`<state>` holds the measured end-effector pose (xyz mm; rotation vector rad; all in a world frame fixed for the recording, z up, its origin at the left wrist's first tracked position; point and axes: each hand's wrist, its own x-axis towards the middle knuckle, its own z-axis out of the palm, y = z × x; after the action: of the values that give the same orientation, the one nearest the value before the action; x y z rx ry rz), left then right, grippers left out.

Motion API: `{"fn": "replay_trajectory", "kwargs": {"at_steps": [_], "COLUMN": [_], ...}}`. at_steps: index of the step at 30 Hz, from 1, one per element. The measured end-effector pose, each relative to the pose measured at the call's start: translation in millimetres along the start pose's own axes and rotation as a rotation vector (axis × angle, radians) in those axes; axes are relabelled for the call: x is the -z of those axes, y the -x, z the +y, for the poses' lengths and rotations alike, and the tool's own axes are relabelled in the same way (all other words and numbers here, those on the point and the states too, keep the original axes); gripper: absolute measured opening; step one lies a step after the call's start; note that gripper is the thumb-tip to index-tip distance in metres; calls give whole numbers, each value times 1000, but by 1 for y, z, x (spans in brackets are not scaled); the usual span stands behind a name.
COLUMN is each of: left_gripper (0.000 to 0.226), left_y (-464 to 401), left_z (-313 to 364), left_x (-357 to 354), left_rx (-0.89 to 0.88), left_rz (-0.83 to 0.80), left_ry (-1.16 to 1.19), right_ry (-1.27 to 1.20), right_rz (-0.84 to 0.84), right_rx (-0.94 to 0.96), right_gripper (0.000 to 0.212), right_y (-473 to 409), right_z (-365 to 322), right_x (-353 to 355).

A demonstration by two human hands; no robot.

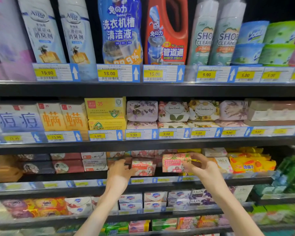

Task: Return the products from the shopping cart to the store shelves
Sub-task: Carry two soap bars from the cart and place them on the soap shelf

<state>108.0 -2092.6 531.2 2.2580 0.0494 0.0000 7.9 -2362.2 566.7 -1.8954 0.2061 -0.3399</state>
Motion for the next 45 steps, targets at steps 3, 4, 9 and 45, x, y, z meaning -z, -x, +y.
{"fn": "replay_trajectory", "kwargs": {"at_steps": [3,4,9,45], "left_gripper": [54,52,44,37], "left_y": [-2,0,3,-2], "left_z": [-2,-1,0,-2], "left_x": [-5,-6,-12,-13], "left_rx": [-17,-29,-35,-64], "left_rz": [33,48,115,104], "left_ry": [-150,-192,-241,-289], "right_ry": [-18,-17,1,1048], "right_rz": [-10,-9,-5,179], "right_rx": [-7,-8,-3,131], "right_gripper": [36,35,37,38], "right_y": [-6,-8,-14,-46], "right_z": [3,5,10,34], "right_x": [-3,-4,-10,-62]}}
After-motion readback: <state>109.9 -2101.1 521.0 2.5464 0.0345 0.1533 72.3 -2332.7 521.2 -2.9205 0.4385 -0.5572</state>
